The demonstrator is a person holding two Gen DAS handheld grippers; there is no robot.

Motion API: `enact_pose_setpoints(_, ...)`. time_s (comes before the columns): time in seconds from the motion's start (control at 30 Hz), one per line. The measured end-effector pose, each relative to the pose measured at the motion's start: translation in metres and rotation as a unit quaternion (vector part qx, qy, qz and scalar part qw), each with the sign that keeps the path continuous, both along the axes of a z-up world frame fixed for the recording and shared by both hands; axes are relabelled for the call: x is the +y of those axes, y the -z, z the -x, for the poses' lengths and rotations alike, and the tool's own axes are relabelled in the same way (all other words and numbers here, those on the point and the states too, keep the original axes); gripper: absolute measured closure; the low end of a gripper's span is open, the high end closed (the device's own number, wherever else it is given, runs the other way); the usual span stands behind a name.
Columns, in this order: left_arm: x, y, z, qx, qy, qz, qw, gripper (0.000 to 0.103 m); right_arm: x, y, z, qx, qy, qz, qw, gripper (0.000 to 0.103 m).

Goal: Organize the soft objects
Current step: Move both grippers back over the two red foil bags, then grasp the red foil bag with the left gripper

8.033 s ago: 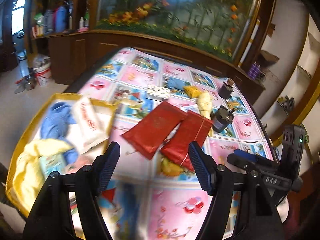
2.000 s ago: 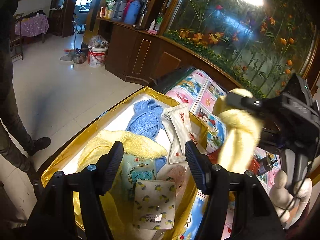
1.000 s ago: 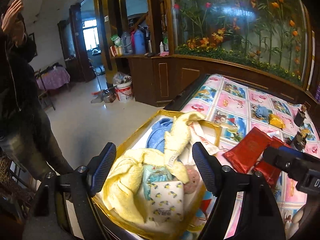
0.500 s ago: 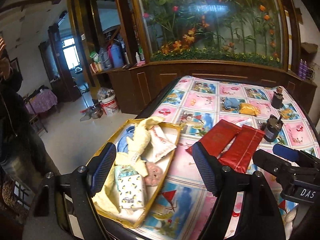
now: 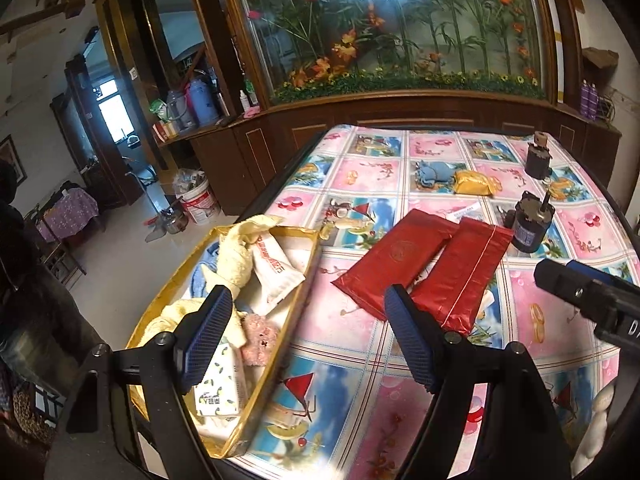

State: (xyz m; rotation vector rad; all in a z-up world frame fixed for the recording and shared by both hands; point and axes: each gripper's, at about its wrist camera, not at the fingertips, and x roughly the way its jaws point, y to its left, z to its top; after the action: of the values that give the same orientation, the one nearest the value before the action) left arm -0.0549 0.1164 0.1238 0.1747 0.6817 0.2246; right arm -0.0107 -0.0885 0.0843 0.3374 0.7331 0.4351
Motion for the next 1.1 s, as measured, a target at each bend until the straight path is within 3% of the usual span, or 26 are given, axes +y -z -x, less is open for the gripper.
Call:
enact_pose_setpoints(0.57,-0.007,0.028,-0.029,0.048,0.011,-0.005,0.9988,0.024,-0.035,0.001,-0.032,0.007,0.044,0.012,0.999,0.014)
enact_pose_setpoints(1.1,-0.018,0.043,-0.045,0.074,0.017,-0.026,0.9967,0.024,-0.071,-0.034,-0.067,-0.032,0.085,0.021,0.996,0.011)
